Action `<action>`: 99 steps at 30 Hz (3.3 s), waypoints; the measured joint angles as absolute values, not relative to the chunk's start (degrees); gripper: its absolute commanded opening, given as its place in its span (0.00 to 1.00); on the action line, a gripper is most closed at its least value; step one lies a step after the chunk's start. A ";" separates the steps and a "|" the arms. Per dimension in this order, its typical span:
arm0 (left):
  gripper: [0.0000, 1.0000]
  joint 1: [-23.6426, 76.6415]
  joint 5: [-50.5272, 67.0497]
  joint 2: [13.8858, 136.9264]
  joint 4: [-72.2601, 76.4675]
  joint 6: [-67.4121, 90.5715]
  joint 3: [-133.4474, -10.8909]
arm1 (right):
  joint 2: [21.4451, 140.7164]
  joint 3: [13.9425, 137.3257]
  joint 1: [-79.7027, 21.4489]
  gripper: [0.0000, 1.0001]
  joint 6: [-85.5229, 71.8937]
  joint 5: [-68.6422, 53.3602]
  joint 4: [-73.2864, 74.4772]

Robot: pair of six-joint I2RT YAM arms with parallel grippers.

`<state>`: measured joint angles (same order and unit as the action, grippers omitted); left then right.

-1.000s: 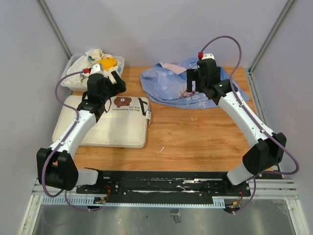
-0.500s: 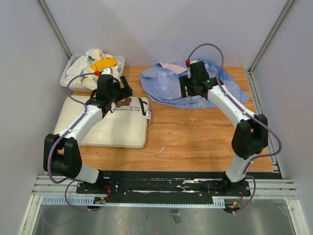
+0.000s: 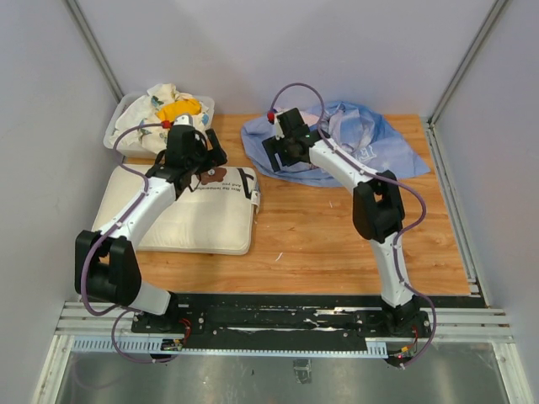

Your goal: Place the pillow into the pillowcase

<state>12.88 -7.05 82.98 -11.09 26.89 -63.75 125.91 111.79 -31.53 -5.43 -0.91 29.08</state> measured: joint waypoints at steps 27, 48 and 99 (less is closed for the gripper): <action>0.99 12.88 -8.27 80.51 -16.21 26.13 -63.02 | 139.65 120.66 -34.79 0.01 -3.44 3.40 27.38; 0.99 12.88 -6.68 83.64 -15.09 26.41 -63.22 | 91.88 84.25 -35.73 0.04 -7.31 9.63 39.31; 0.99 12.88 -5.06 82.41 -16.43 27.14 -63.48 | 136.97 121.64 -25.34 0.65 -24.32 -3.64 32.73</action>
<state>12.88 -5.06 82.41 -16.43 27.14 -63.48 136.97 121.64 -25.34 -24.32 -3.64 32.73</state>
